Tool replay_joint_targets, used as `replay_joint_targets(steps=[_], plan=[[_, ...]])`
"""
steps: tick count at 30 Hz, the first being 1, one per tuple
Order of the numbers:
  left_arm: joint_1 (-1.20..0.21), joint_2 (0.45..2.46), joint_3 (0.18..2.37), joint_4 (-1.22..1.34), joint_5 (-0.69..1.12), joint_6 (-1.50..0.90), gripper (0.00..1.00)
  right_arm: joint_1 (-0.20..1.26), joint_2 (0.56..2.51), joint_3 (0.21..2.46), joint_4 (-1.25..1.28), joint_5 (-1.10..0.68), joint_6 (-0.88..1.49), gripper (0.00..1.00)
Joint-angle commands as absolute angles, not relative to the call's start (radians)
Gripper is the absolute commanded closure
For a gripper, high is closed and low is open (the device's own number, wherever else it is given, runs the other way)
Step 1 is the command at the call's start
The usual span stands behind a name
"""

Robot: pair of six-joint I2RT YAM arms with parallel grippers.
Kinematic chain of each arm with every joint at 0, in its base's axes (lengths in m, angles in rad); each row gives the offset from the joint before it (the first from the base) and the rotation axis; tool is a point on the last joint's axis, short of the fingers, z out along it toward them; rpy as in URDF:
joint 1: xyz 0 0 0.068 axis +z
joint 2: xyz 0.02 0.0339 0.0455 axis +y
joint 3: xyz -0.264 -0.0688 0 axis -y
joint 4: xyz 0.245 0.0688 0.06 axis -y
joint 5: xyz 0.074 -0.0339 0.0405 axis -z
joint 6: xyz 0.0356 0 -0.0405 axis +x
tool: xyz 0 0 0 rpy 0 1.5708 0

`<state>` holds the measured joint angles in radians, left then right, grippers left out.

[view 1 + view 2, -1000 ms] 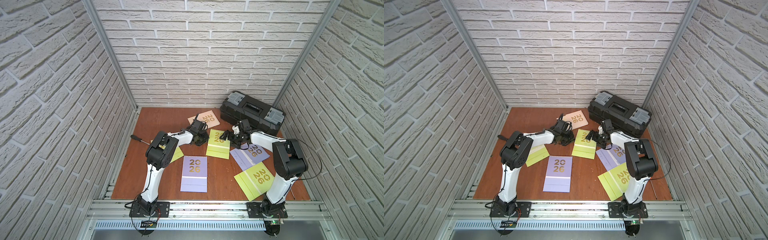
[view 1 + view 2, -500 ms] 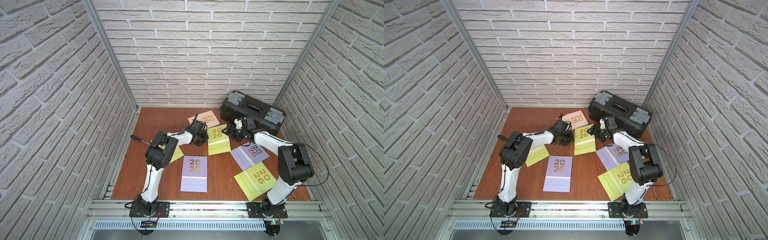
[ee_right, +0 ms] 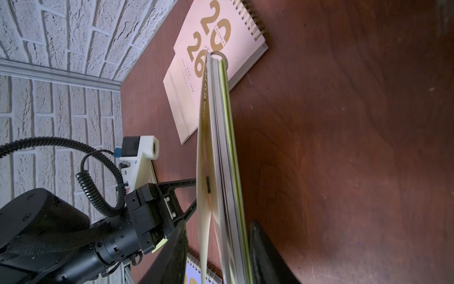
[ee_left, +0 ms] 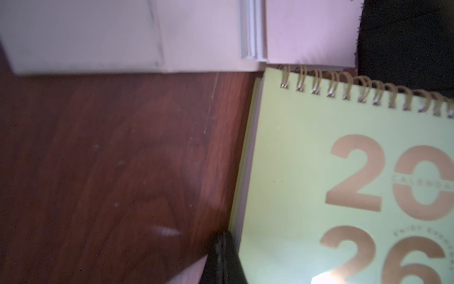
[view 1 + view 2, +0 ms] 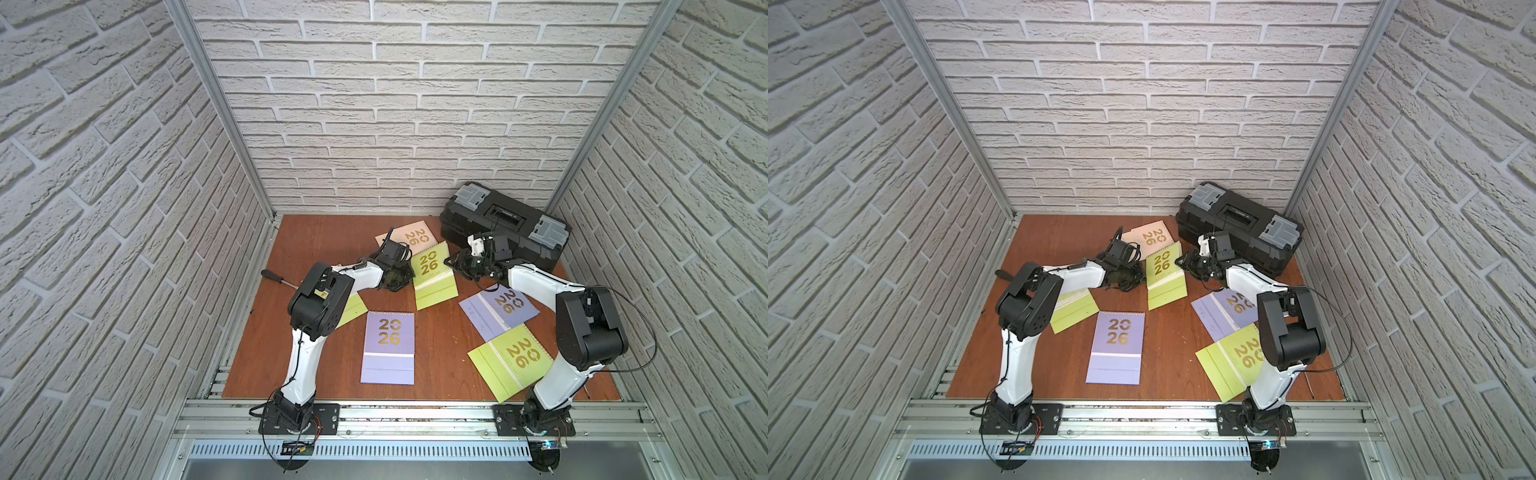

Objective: Stack the calendars
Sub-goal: Pick up the calendar at the center of the board.

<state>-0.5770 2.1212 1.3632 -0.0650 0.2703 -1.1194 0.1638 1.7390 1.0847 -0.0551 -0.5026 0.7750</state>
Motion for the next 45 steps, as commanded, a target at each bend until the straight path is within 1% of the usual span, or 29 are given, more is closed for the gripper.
replay_joint_targets(steps=[1,4,8,12,16,19,24,29,35,45], plan=[[-0.577,2.135,1.319,-0.15,0.266,-1.109,1.0,0.179,1.708,1.073,0.008,-0.567,0.798,0.59],[-0.574,2.134,1.318,-0.151,0.267,-1.109,1.0,0.178,1.719,1.075,0.026,-0.585,0.817,0.6],[-0.573,2.131,1.317,-0.15,0.268,-1.109,1.0,0.177,1.71,1.072,0.018,-0.564,0.813,0.65],[-0.569,2.126,1.314,-0.15,0.266,-1.108,1.0,0.177,1.698,1.08,-0.001,-0.551,0.799,0.72],[-0.569,2.12,1.318,-0.154,0.267,-1.108,1.0,0.178,1.698,1.09,-0.024,-0.546,0.784,0.77],[-0.569,2.113,1.321,-0.156,0.265,-1.106,1.0,0.178,1.693,1.091,-0.035,-0.54,0.775,0.84],[-0.569,2.092,1.335,-0.172,0.262,-1.101,1.0,0.178,1.675,1.088,-0.061,-0.531,0.755,0.97],[-0.569,2.046,1.342,-0.193,0.25,-1.088,1.0,0.177,1.644,1.073,-0.074,-0.522,0.745,0.97],[-0.57,1.979,1.345,-0.23,0.228,-1.07,1.0,0.178,1.557,1.027,-0.088,-0.503,0.742,0.97],[-0.578,1.808,1.257,-0.265,0.176,-1.054,1.0,0.18,1.387,0.917,-0.089,-0.497,0.78,0.97]])
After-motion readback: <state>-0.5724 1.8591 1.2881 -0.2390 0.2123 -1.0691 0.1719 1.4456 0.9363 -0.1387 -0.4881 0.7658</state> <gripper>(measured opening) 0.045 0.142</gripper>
